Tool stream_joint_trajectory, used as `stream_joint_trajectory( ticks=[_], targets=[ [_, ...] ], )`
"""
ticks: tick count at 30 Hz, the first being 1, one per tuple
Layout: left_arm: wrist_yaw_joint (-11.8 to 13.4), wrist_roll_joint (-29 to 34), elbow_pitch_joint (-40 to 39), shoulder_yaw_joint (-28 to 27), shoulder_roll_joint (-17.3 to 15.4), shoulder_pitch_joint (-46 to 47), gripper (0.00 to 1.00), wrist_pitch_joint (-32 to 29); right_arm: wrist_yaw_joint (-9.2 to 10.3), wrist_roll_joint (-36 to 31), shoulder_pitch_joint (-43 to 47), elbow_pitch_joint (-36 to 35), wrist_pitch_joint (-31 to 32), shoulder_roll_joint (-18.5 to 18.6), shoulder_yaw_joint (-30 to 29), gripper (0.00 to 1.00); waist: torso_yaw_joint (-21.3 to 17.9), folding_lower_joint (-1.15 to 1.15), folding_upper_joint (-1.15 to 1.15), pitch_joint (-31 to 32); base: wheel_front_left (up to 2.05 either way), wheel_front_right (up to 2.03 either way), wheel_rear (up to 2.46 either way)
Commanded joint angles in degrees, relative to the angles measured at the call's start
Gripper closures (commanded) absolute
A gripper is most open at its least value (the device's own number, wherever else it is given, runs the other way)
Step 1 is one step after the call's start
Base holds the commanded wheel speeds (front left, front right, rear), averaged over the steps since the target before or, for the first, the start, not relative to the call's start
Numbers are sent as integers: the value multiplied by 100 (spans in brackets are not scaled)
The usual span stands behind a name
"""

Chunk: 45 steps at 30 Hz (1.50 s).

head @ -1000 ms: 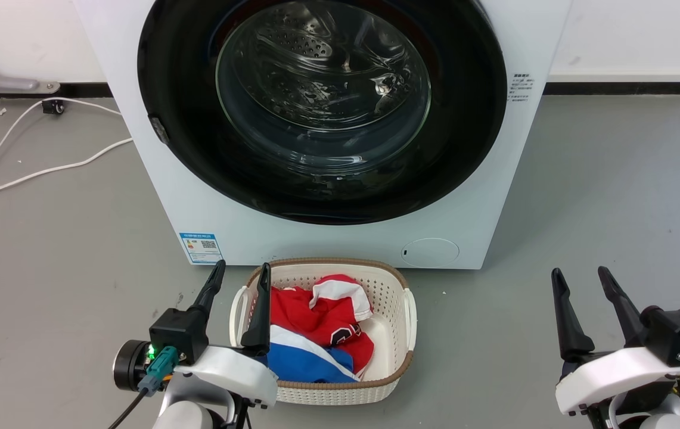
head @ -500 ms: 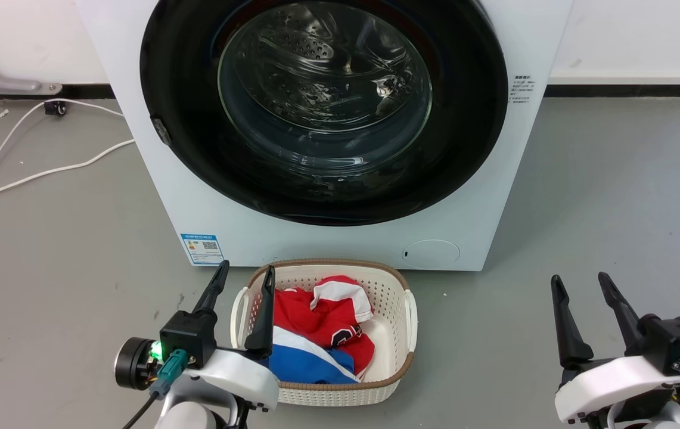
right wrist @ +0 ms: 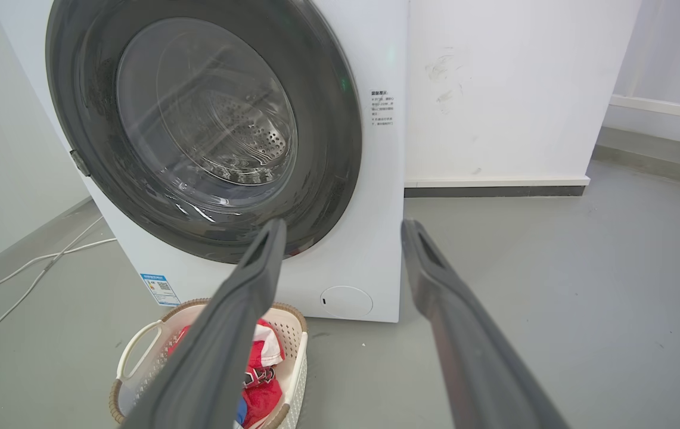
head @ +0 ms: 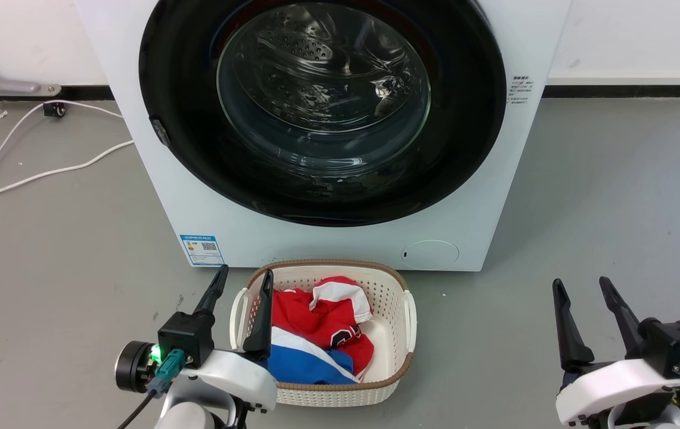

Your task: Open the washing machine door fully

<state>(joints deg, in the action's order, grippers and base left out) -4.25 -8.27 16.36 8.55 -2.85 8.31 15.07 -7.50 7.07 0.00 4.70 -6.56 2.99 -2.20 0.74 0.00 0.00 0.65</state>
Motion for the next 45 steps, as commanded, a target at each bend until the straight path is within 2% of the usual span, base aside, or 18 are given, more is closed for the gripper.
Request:
stream_joint_trajectory(
  ticks=[1,12,13,14,15,18,20,28,30,35,41,45],
  targets=[
    [34,-10,11,-22,-5,66,0,15,1,-7,-8,16,-31,-17,-3,0,0,0,0,1,0,0,0],
    [81,89,37,-16,-5,70,0,15,1,-88,-21,50,-44,-17,-18,0,6,0,0,12,0,0,0],
    [81,102,39,-20,-5,73,0,15,1,-87,-23,51,-40,-17,-18,5,6,0,0,12,0,0,0],
    [80,107,41,-24,-5,74,0,15,1,-83,-24,53,-32,-17,-16,71,7,0,0,12,0,0,0],
    [77,108,41,-25,-5,77,0,15,1,-81,-25,58,-18,-17,-15,100,7,0,0,11,0,0,0],
    [68,113,35,-27,-5,82,0,15,1,-14,-28,64,8,-17,-23,100,7,0,0,7,0,0,0],
    [68,125,31,-27,-5,82,0,15,1,273,-26,85,18,-17,-38,100,5,0,0,6,0,0,0],
    [72,158,18,-37,-6,92,0,15,1,3936,-58,238,196,-10,125,100,26,0,0,3,0,0,0],
    [81,169,11,-36,-4,93,0,15,1,5057,-112,190,273,-12,152,100,29,0,0,-3,0,0,0],
    [123,214,-39,-49,-5,127,0,15,1,7214,-321,243,528,-10,-130,100,30,0,0,-66,0,0,0],
    [163,306,-155,-93,-4,219,0,15,0,8460,-929,755,1000,128,-773,100,21,0,0,-311,0,0,0],
    [162,362,-258,-128,-3,353,0,15,0,8759,-1582,1463,1252,567,-998,100,9,0,0,-600,0,0,0]
  ],
)
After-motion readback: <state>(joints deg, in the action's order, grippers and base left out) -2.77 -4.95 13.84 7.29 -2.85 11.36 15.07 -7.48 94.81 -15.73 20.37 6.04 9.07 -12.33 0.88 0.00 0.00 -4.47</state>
